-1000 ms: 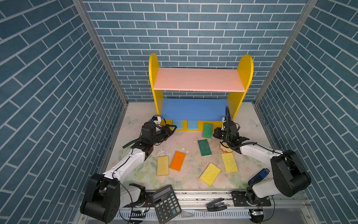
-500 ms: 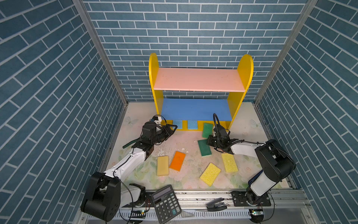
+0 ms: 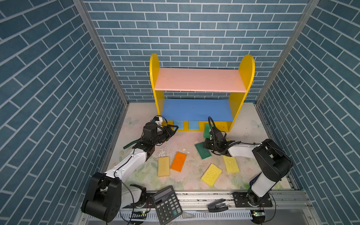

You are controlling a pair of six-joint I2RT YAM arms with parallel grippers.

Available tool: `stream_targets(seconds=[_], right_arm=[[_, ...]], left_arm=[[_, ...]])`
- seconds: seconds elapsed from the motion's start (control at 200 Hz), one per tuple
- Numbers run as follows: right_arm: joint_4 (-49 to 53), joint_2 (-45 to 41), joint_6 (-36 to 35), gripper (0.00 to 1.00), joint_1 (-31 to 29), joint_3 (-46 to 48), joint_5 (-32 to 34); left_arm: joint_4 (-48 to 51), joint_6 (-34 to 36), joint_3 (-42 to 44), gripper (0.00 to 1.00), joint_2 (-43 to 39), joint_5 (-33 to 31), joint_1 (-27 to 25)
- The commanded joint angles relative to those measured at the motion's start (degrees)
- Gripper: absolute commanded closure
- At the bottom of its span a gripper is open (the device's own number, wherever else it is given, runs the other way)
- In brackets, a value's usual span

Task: Place and organize the cleaning sponges onto the shelf
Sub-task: 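Push the upright sponge against the shelf base next to the blue sponges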

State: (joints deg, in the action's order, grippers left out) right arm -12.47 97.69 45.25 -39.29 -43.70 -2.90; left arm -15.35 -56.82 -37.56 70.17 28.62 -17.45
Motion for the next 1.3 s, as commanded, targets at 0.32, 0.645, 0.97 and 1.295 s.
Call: stream_targets(seconds=[0.32, 0.645, 0.97, 1.295], right_arm=[[4.43, -3.58, -0.48, 1.0, -0.16, -1.3, 2.62], [-3.97, 0.89, 5.46, 1.0, 3.86, 0.94, -0.72], [-11.33, 5.7, 5.99, 1.0, 5.68, 1.59, 0.75], [-17.29, 9.79, 6.51, 1.0, 9.57, 0.35, -0.57]], left_arm=[[0.29, 0.67, -1.1, 0.41, -0.46, 0.75, -0.3], [0.84, 0.96, -0.76, 0.41, -1.25, 1.18, -0.3], [4.61, 3.18, 0.18, 0.41, -4.08, 0.07, 0.14], [4.21, 3.0, 0.73, 0.41, -4.12, 0.12, 0.22]])
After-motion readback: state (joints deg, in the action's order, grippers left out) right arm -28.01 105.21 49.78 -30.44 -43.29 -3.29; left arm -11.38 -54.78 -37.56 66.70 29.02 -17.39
